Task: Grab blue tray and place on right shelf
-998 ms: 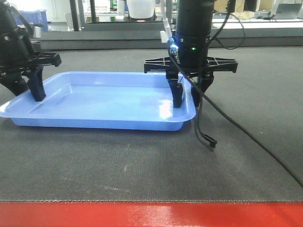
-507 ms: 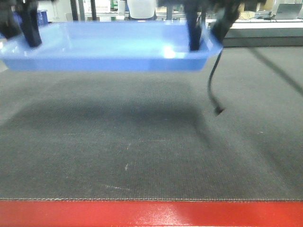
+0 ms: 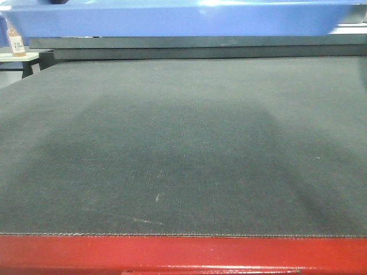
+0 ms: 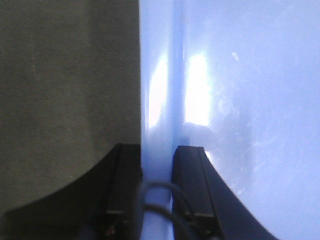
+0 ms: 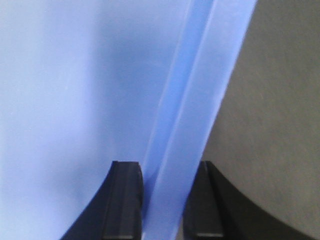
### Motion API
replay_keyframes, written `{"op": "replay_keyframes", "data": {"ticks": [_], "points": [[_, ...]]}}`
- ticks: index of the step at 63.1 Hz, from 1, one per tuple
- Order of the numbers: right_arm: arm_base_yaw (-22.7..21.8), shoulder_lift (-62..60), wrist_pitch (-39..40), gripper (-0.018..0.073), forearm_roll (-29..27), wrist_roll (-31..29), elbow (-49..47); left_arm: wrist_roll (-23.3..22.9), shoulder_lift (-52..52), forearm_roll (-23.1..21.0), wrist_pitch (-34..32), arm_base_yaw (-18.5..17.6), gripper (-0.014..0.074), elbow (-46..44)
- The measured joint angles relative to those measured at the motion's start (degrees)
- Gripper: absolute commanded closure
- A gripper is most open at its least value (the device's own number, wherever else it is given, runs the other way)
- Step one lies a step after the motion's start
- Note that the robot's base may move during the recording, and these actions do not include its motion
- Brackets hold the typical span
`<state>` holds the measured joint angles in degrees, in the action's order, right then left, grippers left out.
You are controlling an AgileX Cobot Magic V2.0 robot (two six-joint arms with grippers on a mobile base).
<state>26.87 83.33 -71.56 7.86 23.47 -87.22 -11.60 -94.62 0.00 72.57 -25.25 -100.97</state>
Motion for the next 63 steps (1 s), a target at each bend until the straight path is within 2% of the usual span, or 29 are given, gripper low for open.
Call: {"op": "replay_keyframes", "data": {"ticks": [15, 25, 47, 63], "points": [[0.0, -7.7, -0.1, 0.0537, 1.7, 0.1, 6.3, -3.5, 0.8, 4.9, 0.2, -7.5, 0.0637, 0.0], [0.0, -10.1, -0.2, 0.0537, 3.9, -0.2, 6.7, -5.0, 1.2, 6.4, -0.2, -10.1, 0.0637, 0.5], [-1.2, -9.6, -0.2, 0.0537, 4.2, -0.7, 6.8, -5.9, 3.1, 6.2, -1.3, -10.7, 0.0637, 3.9], [-6.3, -7.4, -0.1, 0.0537, -1.3, -0.7, 6.8, -5.8, 5.2, 6.0, -1.3, -11.0, 0.0638, 4.0]]}}
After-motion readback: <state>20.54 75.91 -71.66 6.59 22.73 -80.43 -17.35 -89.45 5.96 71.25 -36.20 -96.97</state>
